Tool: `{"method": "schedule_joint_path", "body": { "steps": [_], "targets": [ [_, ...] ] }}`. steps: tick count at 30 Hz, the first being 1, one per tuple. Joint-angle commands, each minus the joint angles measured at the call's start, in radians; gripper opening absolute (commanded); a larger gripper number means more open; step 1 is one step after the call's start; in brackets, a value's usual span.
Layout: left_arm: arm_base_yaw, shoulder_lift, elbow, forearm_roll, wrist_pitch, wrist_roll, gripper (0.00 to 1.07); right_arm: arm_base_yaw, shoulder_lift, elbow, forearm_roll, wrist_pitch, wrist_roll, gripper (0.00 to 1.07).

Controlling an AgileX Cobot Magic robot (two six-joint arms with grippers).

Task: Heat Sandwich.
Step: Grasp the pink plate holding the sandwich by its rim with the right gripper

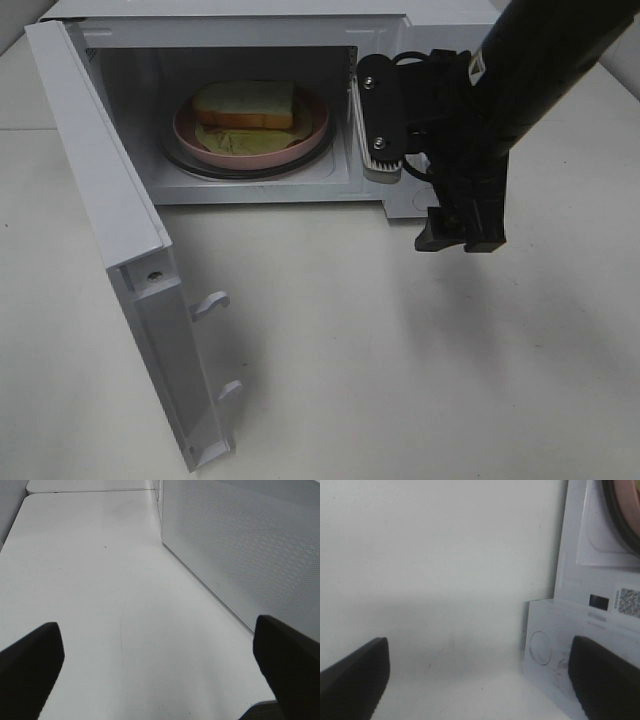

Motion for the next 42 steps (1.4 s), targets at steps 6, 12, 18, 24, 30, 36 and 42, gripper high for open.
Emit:
{"method": "schedule_joint_path", "body": {
  "steps": [6, 12, 18, 24, 30, 36, 42],
  "targets": [
    [0.002, -0.029, 0.003, -0.004, -0.002, -0.007, 0.98, 0.032, 0.070, -0.083, -0.008, -0.069, -0.070, 0.91],
    [0.002, -0.029, 0.003, -0.004, -0.002, -0.007, 0.98, 0.055, 0.126, -0.133, -0.012, -0.170, -0.083, 0.91],
    [0.002, -0.029, 0.003, -0.004, -0.002, -0.007, 0.98, 0.064, 0.193, -0.175, -0.012, -0.222, -0.093, 0.90],
    [0.002, -0.029, 0.003, -0.004, -0.002, -0.007, 0.98, 0.064, 0.278, -0.257, -0.010, -0.225, -0.094, 0.89],
    [0.002, -0.029, 0.003, -0.004, -0.002, -0.007, 0.98, 0.064, 0.330, -0.306, -0.004, -0.239, -0.094, 0.88],
    [0.002, -0.029, 0.003, -0.004, -0.002, -0.007, 0.98, 0.064, 0.389, -0.353, -0.003, -0.239, -0.086, 0.86],
    [0.002, -0.029, 0.003, -0.004, -0.002, -0.007, 0.98, 0.064, 0.465, -0.434, -0.001, -0.236, -0.056, 0.85]
  ]
}}
